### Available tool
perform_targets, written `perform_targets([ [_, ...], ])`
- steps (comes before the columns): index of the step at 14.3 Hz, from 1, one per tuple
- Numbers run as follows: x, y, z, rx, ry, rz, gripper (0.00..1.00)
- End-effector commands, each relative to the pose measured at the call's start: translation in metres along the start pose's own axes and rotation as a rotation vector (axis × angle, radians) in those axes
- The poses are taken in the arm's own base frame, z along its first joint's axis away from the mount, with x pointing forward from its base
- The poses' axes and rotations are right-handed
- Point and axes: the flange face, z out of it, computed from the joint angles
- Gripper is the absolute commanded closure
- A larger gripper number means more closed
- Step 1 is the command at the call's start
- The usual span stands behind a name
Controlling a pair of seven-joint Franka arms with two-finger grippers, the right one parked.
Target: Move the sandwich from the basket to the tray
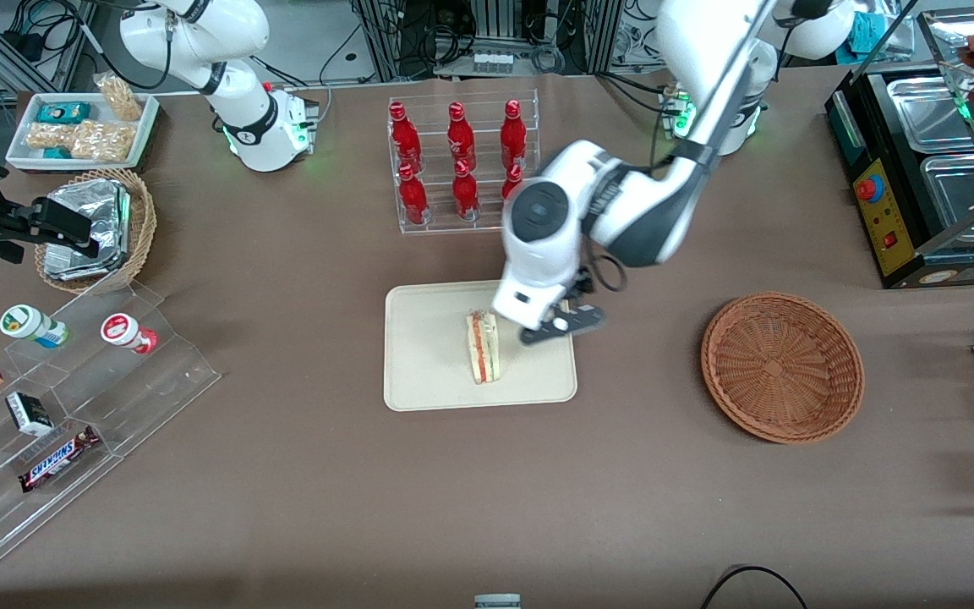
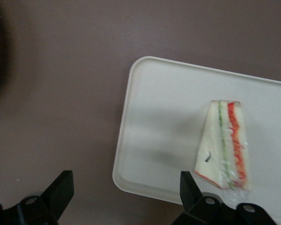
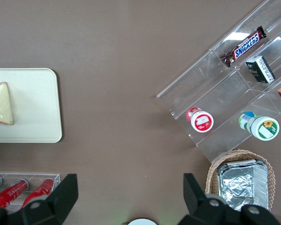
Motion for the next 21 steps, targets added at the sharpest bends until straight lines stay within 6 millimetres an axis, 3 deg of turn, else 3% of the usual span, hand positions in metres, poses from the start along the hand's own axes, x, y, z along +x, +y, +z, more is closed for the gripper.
perform_targets([
  [1,0.012,-0.067,-0.021,0.004,-0.042,0.057,0.00],
  [3,0.029,-0.115,-0.029,0.008,-0.067,0.094,0.00],
  [7,0.045,-0.193,-0.049,-0.005,-0.107,0.180,0.00],
  [11,0.057,-0.275,-0.090,-0.030,-0.148,0.287,0.00],
  [13,0.054,-0.301,-0.112,-0.041,-0.128,0.305,0.00],
  [14,0.060,-0.329,-0.121,-0.045,-0.127,0.276,0.00],
  [17,0.066,-0.368,-0.151,-0.065,-0.096,0.312,0.00],
  [21,0.067,-0.379,-0.182,-0.074,-0.031,0.326,0.00],
])
